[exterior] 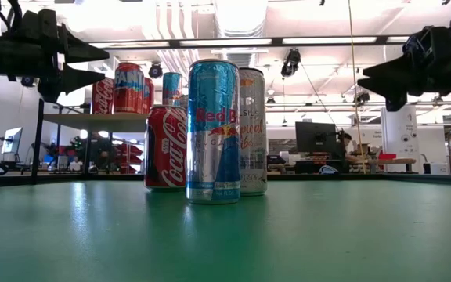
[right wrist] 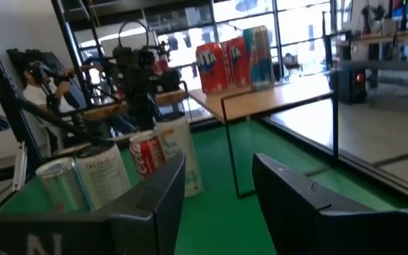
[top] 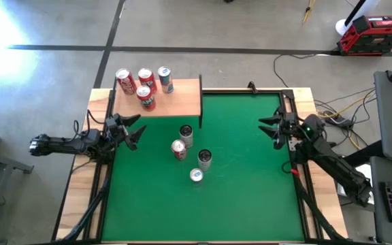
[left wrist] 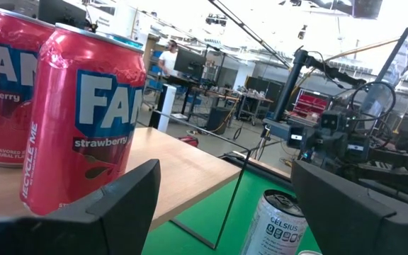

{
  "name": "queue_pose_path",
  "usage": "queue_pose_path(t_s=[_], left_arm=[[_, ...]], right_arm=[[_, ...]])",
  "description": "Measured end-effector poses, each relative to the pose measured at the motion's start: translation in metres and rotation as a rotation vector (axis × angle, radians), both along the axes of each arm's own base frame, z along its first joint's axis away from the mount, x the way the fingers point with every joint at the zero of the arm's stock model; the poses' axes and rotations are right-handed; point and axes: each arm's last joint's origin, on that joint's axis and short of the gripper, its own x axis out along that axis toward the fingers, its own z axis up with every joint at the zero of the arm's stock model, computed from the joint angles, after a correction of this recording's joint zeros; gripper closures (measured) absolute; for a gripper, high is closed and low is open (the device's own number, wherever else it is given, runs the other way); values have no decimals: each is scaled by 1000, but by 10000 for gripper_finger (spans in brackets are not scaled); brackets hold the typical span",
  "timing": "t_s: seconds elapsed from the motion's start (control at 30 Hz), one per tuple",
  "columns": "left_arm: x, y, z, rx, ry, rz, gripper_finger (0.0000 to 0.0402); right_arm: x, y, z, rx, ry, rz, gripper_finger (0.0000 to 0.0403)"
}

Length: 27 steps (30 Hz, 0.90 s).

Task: Place canned beverage on shelf
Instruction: Put the top white soda can on the shelf

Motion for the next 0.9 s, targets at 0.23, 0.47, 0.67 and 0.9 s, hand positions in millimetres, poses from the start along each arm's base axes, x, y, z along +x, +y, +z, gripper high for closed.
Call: queue_pose_path(t_s=[0.23,0.47,0.67,0.9], left_arm=[[0,0,0,0,0,0,99],[0,0,0,0,0,0,99],[0,0,0,0,0,0,99],[0,0,0,0,0,0,99]], right_arm=[[0,0,-1,8,7,0,245],[0,0,-1,8,6,0,244],[0,0,-1,8,7,1,241],[0,0,-1,8,7,1,241]])
